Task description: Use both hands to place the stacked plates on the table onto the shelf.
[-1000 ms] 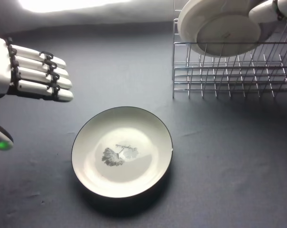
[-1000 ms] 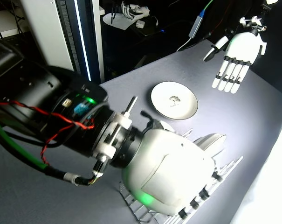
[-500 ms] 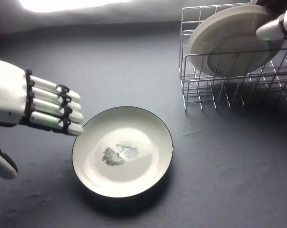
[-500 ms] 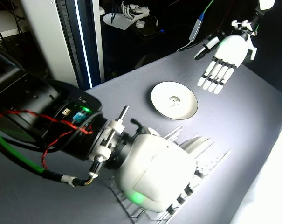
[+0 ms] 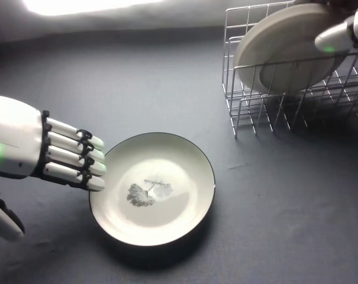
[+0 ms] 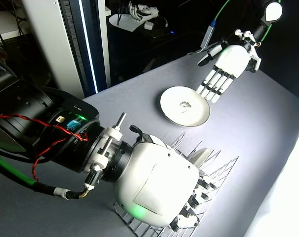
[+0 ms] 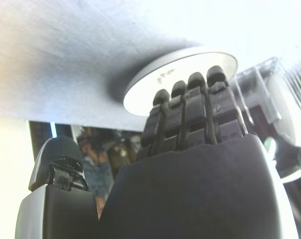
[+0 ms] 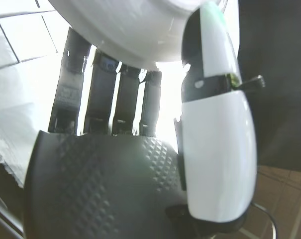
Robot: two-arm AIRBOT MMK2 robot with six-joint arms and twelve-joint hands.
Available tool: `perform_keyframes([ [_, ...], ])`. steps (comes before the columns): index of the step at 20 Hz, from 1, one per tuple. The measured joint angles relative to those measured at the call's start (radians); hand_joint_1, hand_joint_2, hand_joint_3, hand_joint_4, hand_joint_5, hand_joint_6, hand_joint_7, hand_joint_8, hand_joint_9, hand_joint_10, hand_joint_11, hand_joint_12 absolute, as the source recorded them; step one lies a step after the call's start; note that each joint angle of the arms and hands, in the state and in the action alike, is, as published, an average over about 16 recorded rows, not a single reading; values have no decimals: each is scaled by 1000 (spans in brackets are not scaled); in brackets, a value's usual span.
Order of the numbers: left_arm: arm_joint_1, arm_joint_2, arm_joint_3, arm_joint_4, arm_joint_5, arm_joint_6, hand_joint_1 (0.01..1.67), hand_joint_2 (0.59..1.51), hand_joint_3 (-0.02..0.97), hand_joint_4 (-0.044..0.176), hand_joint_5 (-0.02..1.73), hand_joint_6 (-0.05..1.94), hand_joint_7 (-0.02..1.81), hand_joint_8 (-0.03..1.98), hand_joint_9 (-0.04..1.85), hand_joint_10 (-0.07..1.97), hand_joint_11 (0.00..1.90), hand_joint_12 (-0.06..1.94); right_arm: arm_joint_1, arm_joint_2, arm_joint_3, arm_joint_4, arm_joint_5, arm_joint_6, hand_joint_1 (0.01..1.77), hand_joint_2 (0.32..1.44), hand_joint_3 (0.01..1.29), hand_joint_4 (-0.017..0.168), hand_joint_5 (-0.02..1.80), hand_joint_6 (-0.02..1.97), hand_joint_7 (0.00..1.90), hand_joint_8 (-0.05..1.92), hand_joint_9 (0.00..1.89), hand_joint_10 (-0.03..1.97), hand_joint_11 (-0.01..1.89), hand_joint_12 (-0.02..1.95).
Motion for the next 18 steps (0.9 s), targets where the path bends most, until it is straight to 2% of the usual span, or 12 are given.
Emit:
perform_keyframes([
  [3, 11, -8, -1, -1, 8, 6, 15, 1163, 20, -3, 22, 6, 19, 13, 20, 7, 13, 17, 15, 1, -10, -43, 16, -1, 1094, 995, 14, -3, 498, 27, 537, -5, 558, 119, 210, 1072],
  [8, 22, -18, -1, -2, 21, 17, 15, 1160, 20, -3, 33, 7, 27, 13, 21, 5, 13, 17, 33, 0, -37, -190, 80, -1, 962, 969, 14, -3, 242, 17, 258, -6, 272, 27, 51, 687],
  [14, 34, -27, 0, -10, 29, 31, 15, 1152, 20, -2, 74, 8, 59, 11, 38, -1, 14, 13, 12, -3, -75, -462, 209, 0, 852, 889, 14, -2, 49, 16, 53, -6, 54, -8, 17, 197],
  [18, 50, -31, 1, -19, 35, 39, 16, 1146, 20, -1, 82, 10, 64, 11, 40, -2, 13, 1, -17, -5, -93, -652, 307, 1, 851, 825, 14, -1, 16, 16, 15, -7, 18, -8, 20, 11],
])
